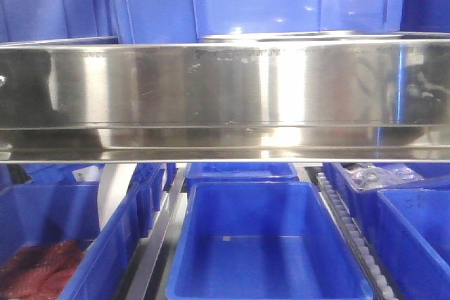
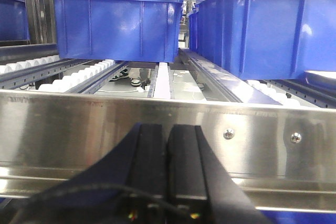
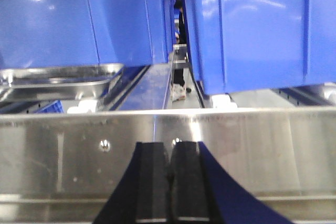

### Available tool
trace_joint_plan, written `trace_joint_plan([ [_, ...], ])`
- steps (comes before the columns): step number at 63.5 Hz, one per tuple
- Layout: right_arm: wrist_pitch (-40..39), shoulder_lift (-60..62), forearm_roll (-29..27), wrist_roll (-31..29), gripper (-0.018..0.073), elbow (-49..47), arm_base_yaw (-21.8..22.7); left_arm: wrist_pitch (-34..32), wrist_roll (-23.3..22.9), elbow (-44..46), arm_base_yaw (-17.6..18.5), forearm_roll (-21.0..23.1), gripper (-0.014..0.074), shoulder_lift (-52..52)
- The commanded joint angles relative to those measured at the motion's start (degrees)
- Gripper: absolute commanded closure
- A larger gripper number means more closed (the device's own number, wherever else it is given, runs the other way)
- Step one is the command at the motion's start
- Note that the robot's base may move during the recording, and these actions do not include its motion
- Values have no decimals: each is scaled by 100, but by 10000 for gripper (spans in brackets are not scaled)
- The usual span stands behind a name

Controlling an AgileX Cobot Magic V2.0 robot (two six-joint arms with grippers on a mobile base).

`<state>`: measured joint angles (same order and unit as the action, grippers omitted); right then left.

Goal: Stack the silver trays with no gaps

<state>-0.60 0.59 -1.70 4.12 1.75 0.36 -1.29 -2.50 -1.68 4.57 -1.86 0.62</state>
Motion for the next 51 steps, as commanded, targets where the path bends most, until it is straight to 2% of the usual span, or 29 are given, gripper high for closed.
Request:
trace_joint_plan([
  [1, -745, 109, 1, -42, 546, -43, 2, -515, -13, 131, -8, 115, 644, 188],
  [8, -434, 109, -12, -38, 546, -463, 2, -273, -13, 574, -8, 103, 644, 188],
  [13, 278, 78, -12, -38, 536, -1096, 2, 614, -13, 1188, -8, -21, 635, 160],
  [17, 813, -15, -12, -38, 480, -1517, 2, 1258, -2, 1598, -8, -21, 602, 52],
  [22, 1294, -199, -12, -38, 342, -2073, 2, 1814, -2, 2144, -8, -21, 499, -158],
  [24, 1449, -336, -12, -38, 248, -2265, 2, 1965, 6, 2361, -8, -21, 437, -307],
  [29, 1497, -646, -6, -38, 72, -2593, -18, 2019, 6, 2679, 4, 87, 260, -652],
  [34, 1490, -993, 85, -48, -39, -2799, -16, 2019, 37, 2909, 45, 62, 169, -1080],
  [41, 1490, -1517, 96, -48, -18, -3064, -16, 2249, 523, 3435, 197, 136, 161, -1913],
  [47, 1577, -1978, 96, -48, -18, -3422, -16, 2907, 1011, 4209, 409, 378, 161, -2654],
  [51, 1758, -2315, 96, -48, -18, -3791, -20, 3332, 1248, 4773, 703, 545, 161, -3166],
])
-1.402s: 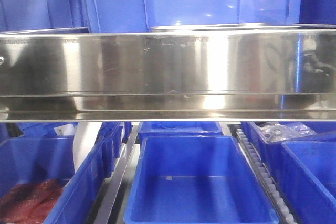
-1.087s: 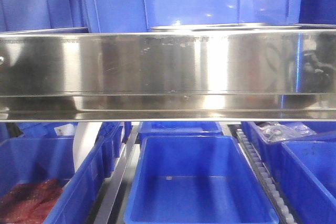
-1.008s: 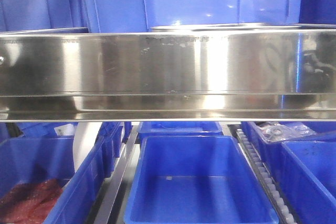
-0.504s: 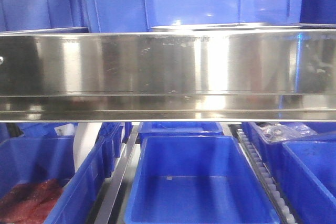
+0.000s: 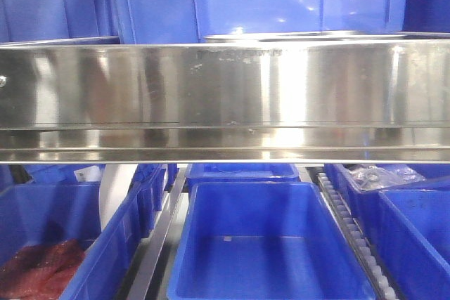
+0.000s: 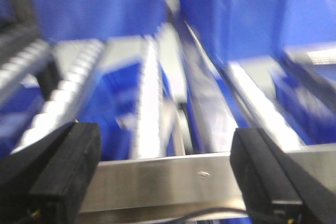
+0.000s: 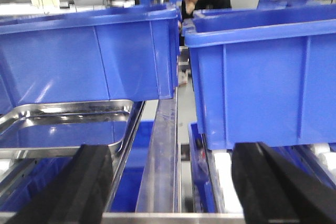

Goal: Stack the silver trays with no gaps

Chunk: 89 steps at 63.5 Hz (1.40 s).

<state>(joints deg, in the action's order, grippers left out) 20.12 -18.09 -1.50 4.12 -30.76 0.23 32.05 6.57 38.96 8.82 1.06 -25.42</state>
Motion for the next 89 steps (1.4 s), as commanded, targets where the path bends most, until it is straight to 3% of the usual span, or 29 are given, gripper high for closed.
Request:
trace_joint_plan([
  [1, -242, -568, 76, -48, -18, -619, -14, 107, 393, 898, 379, 311, 161, -733],
  [8, 213, -1274, 70, -48, -18, -1330, -109, 523, 492, 1882, 1019, 522, 162, -1709],
  [19, 769, -2585, 70, -48, -18, -2462, -649, 1130, 492, 3516, 2416, 418, 162, -3450],
  [26, 1344, -3428, 53, -48, -18, -3233, -896, 1431, 345, 4483, 2856, 418, 162, -4549],
  [34, 2486, -4451, -18, -48, -18, -4382, -935, 2239, -600, 6017, 2910, 340, 162, -5919],
  [40, 3259, -5122, -18, -48, -18, -5243, -935, 2948, -1065, 7143, 2910, -54, 162, -6946],
  [51, 3921, -6306, -18, -40, -18, -6456, -935, 4159, -2034, 9562, 2882, -576, 162, -8797],
  [55, 4031, -6595, -18, 21, -18, -6729, -935, 4328, -2173, 10230, 2815, -416, 162, -9378],
  [59, 4102, -6900, -18, 113, -18, -6924, -935, 4328, -2220, 10844, 2757, 91, 162, -9805],
  [66, 4111, -7256, -13, 148, -18, -7048, -935, 4320, -2439, 11428, 2680, 473, 162, -10265],
  [89, 3873, -7705, -23, 148, -18, -7042, -928, 4320, -2206, 11404, 2691, -34, 162, -9840],
])
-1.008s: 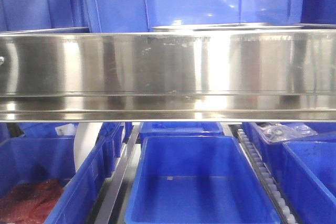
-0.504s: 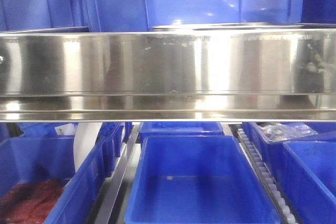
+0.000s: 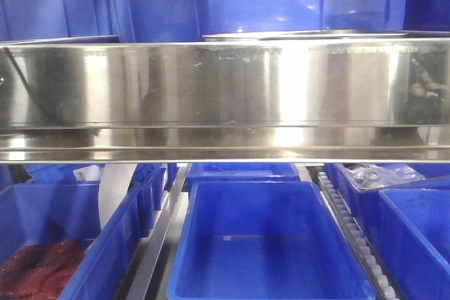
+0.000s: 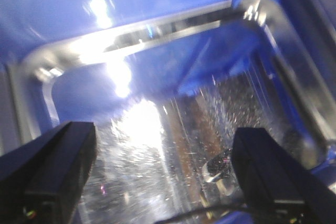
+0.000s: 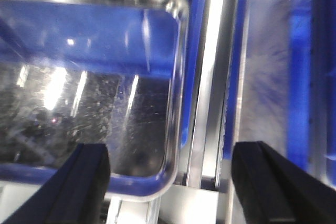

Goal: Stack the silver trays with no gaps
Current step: 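Reach both grippers to the upper shelf and grip the silver tray's rim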

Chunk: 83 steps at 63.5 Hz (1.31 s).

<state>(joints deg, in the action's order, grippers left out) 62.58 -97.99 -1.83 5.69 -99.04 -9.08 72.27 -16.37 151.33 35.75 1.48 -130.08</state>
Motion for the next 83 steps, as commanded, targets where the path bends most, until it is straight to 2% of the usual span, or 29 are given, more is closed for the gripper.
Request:
trace_joint_plan([
  [1, -386, 285, 10, -9, -18, -215, 4, 298, 129, 149, -2, -76, 162, 686],
  [7, -429, 259, -38, -4, -18, -215, 4, 298, 193, -150, -13, -148, 162, 901],
  [13, -462, 184, -160, -4, -18, -215, 4, 298, 193, -810, -13, -533, 162, 1217],
  [24, -644, 38, -226, -4, -18, -215, 4, 298, 78, -1655, -70, -534, 162, 1467],
  [30, -645, -58, -226, -4, -18, -215, 4, 298, -149, -1691, -128, -494, 162, 1409],
  [41, -737, -260, -226, -4, -18, -215, 4, 298, -190, -1691, -221, -515, 162, 1218],
  [47, -806, -366, -226, -4, -18, -215, 4, 298, -433, -1691, -270, -502, 162, 1104],
  [83, -989, -935, -226, -4, -18, -215, 4, 261, -483, -1705, -310, -499, 162, 556],
])
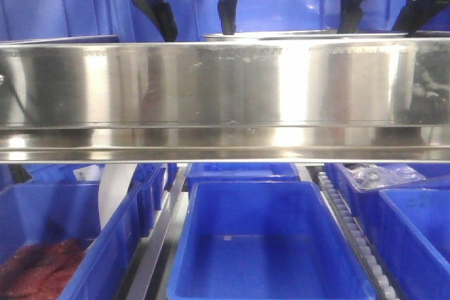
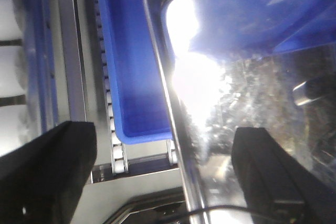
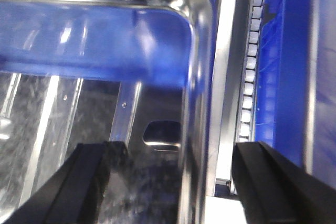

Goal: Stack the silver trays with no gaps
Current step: 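Reach both grippers to the upper shelf and grip the silver tray's rim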

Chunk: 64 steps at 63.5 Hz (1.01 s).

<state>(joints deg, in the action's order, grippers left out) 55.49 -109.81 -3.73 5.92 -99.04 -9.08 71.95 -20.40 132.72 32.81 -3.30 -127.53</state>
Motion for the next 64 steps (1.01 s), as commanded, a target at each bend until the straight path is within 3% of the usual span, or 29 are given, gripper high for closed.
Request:
trace_joint_plan([
  [1, -279, 236, -36, -28, -18, -215, 4, 293, -80, 157, -15, -19, 162, 286],
  [20, -269, 126, -36, -33, 1, -215, 4, 281, -80, 157, -15, 121, 162, 142],
  [29, -214, 146, -36, -33, 199, -220, 4, 281, -80, 157, -15, 121, 225, 142],
  [36, -139, 146, -36, -33, 414, -220, 4, 244, -80, 157, -15, 121, 373, 142],
  [41, -102, 151, -36, -33, 558, -220, 4, 224, -70, 157, -15, 111, 525, 142],
  [46, -83, 165, -36, -33, 536, -220, 4, 214, -34, 157, -15, 111, 654, 142],
  [64, 177, 632, -36, -33, 538, -226, 4, 329, 162, 241, 15, 124, 641, 375],
])
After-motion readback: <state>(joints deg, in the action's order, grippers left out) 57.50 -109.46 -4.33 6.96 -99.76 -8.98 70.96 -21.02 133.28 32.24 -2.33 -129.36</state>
